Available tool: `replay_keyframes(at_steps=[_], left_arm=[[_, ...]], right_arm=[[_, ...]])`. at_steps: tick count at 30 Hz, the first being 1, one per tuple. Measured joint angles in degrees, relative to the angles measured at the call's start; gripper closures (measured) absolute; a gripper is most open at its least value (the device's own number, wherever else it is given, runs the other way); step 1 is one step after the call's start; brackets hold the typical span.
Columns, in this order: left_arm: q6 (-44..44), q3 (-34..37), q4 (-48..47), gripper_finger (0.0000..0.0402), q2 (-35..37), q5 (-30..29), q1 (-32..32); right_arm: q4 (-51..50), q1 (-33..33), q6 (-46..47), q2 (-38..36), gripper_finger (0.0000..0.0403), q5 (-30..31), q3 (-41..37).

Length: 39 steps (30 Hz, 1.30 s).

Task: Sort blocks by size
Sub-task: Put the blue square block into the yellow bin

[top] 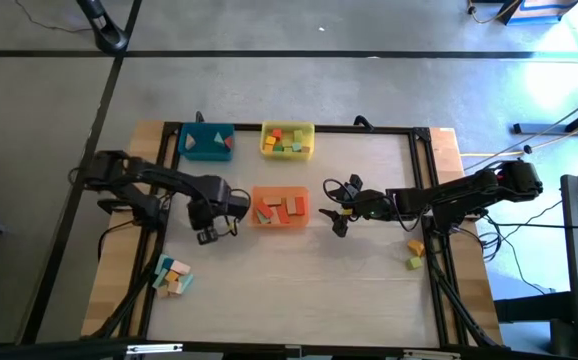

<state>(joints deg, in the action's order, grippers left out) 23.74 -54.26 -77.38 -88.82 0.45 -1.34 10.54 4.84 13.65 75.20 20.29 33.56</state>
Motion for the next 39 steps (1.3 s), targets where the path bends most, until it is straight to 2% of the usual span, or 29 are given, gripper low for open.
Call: replay_keyframes(at_steps=[7,12,18,32,39], left_arm=[[2.7,0.0,4.8,0.0219,3.0,-2.9,0.3],[5.0,1.8,5.1,0.0181,3.0,-3.8,1.9],[5.0,6.0,7.4,0.0179,3.1,-4.1,3.4],[4.1,6.6,7.5,0.0178,3.2,-3.7,3.5],[3.3,11.9,11.1,0.0178,3.1,-2.1,3.6]], right_arm=[[0.0,0.0,0.0,0.0,0.0127,0.0,0.0],[0.0,0.0,0.0,0.0,0.0127,-0.1,0.0],[0.0,0.0,0.0,0.0,0.0127,-0.4,0.0],[0.0,0.0,0.0,0.0,0.0127,-0.5,0.0],[0.0,0.0,0.0,0.0,0.0127,-0.6,0.0]])
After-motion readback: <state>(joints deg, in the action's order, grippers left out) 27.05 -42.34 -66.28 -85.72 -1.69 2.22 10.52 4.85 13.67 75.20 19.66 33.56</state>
